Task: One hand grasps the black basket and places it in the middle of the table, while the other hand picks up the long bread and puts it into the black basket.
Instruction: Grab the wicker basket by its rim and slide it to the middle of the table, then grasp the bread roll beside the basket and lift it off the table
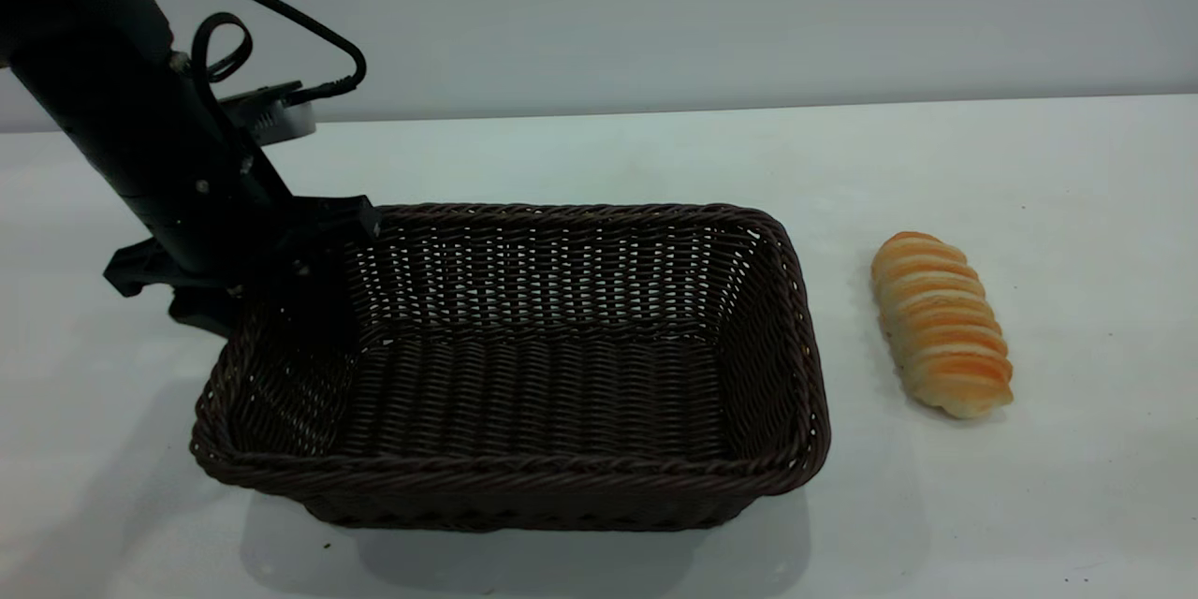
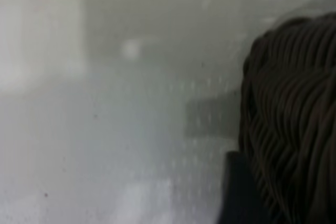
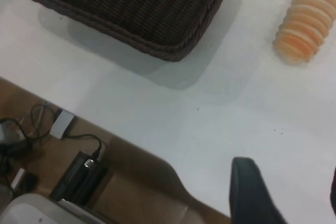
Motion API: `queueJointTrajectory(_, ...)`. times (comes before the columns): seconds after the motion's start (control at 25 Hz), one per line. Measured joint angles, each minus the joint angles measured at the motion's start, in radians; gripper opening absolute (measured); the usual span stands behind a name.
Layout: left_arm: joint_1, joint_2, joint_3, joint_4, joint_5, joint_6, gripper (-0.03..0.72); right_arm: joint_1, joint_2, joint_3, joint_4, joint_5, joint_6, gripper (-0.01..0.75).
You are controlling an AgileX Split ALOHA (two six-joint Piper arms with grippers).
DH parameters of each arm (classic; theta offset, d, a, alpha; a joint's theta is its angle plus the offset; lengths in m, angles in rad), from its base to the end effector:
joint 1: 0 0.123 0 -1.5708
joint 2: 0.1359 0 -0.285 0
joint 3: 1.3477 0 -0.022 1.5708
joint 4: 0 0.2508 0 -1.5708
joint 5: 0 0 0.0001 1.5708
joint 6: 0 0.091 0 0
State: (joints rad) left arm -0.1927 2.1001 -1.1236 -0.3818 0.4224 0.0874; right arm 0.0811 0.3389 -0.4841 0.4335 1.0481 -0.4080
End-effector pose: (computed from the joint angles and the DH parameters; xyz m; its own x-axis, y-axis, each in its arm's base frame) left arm 0.3667 -0.0857 0.0800 -0.9694 -0.0733 -0.2345 -0.0218 0.9764 -0.2151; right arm 0.0433 0.0368 0.2732 -0.6241 -0.2189 -0.7500 -0.4549 0.8823 0.1211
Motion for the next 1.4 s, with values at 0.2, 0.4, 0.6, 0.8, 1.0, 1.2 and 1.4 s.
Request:
queueJointTrajectory(0.2,0.000,0.000,0.000,0.006,0.037,0.000,0.618,0.000,0.000,0.000,0.000,0.000,0.000,0.338)
queueJointTrajectory(0.4,0.000,-0.023,0.000,0.051,0.075,-0.015,0.604,0.000,0.000,0.000,0.000,0.000,0.000,0.330)
queueJointTrajectory(0.6,0.001,-0.111,0.000,0.121,0.098,-0.062,0.594,0.000,0.000,0.000,0.000,0.000,0.000,0.330)
queueJointTrajectory(0.8,0.003,-0.276,0.000,0.169,0.137,-0.087,0.594,0.000,0.000,0.000,0.000,-0.012,0.000,0.329)
queueJointTrajectory(1.0,0.003,-0.515,0.002,0.173,0.128,-0.087,0.594,0.000,0.010,0.000,0.024,-0.109,0.000,0.329)
queueJointTrajectory(1.2,0.003,-0.783,0.002,0.174,0.123,-0.073,0.594,0.000,0.131,0.000,0.036,-0.257,-0.013,0.329)
queueJointTrajectory(1.4,0.003,-1.045,0.003,0.174,0.144,-0.052,0.594,0.000,0.408,0.000,0.166,-0.444,-0.140,0.329)
